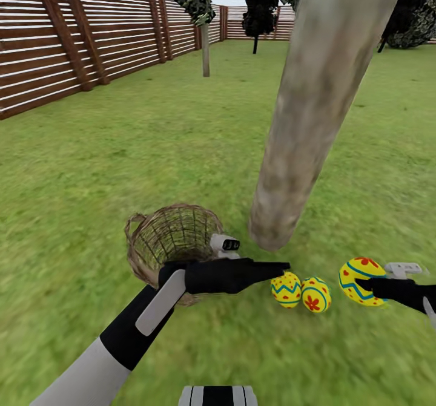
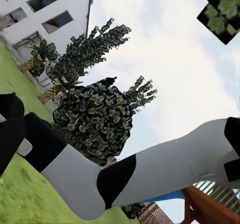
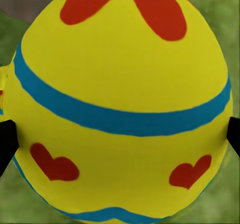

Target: Take the three Easter eggs out of the wicker basket on the lawn in the garden, then place them on the lawn next to a single tree (choose any tree) so that all three eggs are next to the same tree and none are left in the basket.

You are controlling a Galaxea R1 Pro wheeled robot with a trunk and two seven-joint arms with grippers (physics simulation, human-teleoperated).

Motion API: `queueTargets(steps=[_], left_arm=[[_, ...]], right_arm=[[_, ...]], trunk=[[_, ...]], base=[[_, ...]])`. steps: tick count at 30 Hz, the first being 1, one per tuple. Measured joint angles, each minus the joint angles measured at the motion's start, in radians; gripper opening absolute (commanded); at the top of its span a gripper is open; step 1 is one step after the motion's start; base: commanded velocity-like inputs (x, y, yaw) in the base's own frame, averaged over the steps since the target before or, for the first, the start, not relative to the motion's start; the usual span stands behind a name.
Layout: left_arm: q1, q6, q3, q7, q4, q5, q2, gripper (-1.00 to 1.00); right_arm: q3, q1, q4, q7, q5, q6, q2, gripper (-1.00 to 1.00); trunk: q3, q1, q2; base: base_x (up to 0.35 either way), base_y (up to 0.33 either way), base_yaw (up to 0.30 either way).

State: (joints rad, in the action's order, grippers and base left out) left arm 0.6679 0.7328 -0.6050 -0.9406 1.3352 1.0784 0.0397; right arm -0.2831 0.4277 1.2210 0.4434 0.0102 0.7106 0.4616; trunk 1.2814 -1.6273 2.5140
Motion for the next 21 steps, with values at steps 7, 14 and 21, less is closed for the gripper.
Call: queueTargets(steps=[7, 14, 21], left_arm=[[-0.001, -0.001, -0.003, -0.001, -0.002, 0.004, 0.012, 1.0], [-0.003, -0.022, -0.087, 0.005, 0.003, 0.003, 0.048, 1.0], [-0.003, -0.056, -0.175, 0.147, 0.018, 0.012, 0.078, 1.0]], right_arm=[[0.001, 0.0, -0.022, -0.059, -0.014, -0.075, -0.027, -1.0], [0.004, 0.014, -0.19, -0.19, -0.019, -0.259, -0.079, -1.0], [0.214, 0.214, -0.646, -0.392, -0.018, -0.61, -0.107, -1.0]], trunk=[[0.0, -0.001, 0.0], [0.027, -0.004, 0.002], [0.054, -0.007, 0.003]], base=[[0.058, -0.013, 0.038], [0.0, 0.0, 0.0], [0.0, 0.0, 0.0]])
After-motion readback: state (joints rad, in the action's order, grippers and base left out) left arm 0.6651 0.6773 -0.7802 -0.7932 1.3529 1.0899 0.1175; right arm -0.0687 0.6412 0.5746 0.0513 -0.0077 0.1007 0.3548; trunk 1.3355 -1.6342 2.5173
